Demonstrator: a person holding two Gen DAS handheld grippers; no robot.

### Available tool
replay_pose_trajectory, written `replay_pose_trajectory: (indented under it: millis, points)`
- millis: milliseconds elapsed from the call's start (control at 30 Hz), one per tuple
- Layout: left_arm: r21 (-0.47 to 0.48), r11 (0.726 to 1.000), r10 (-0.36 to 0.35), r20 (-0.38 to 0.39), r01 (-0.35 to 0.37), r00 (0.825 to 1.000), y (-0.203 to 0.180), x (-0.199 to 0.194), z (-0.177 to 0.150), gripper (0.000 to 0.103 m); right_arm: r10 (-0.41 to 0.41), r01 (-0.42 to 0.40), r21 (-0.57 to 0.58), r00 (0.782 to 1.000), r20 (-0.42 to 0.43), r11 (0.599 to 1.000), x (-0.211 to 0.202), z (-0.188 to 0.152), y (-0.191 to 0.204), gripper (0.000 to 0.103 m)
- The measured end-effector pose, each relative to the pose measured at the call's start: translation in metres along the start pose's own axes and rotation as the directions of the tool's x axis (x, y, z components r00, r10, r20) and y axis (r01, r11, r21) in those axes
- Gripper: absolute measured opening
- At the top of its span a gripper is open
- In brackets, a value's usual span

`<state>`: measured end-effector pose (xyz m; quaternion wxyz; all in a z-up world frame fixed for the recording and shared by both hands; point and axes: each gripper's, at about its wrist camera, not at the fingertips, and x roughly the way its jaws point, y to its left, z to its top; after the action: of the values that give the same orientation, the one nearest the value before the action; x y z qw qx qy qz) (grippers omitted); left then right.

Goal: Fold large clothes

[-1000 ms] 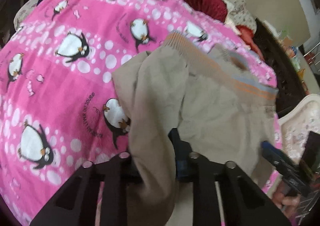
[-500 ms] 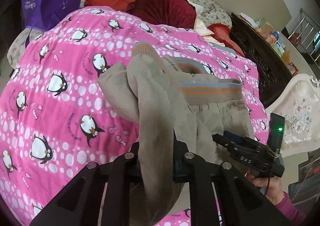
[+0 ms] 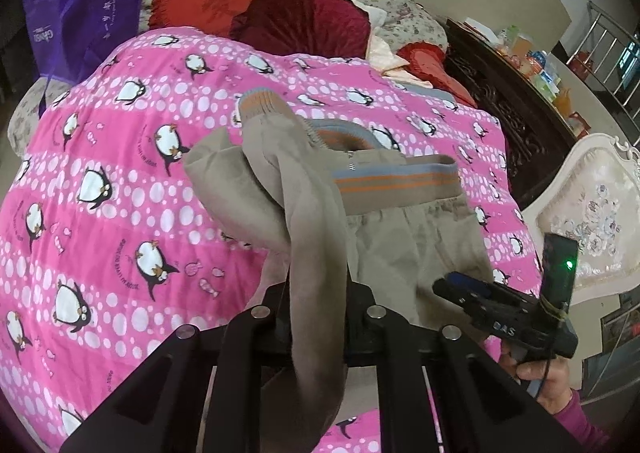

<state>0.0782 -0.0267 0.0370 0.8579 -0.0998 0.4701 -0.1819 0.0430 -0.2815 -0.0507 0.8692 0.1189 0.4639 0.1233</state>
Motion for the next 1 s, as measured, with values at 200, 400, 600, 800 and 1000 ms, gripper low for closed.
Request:
replay_pose_trajectory:
  millis: [200,400,600,800,1000]
  points:
    - [0.008,0.999,-0.035,0.000,0.035,0.999,-0.020,0.000,0.005,0.000,0.005,-0.005,0.008,0.999,0.045,1.000,-0.036,-0.020,-0.021,0.054]
    - [0.064,0.994,-0.091,-0.004,0.091,0.996,-0.074,0.012,0.019,0.000,0.010,-0.017,0.074,0.996,0.090,0.997,-0.063,-0.025,-0.051,0.054]
    - [0.117,0.971,-0.196,-0.118,0.209,0.974,-0.151,0.068,0.015,0.000,-0.007,-0.011,0.126,0.990,0.142,0.992,-0.086,-0.032,-0.082,0.054]
    - [0.063,0.909,-0.375,-0.310,0.412,0.874,-0.202,0.126,-0.015,0.013,-0.041,0.010,0.222,0.990,0.134,0.975,-0.087,-0.036,-0.113,0.054]
    - [0.225,0.860,-0.396,-0.273,0.458,0.877,-0.218,0.037,-0.014,0.022,-0.059,0.023,0.215,0.985,0.164,0.976,-0.102,-0.030,-0.123,0.055]
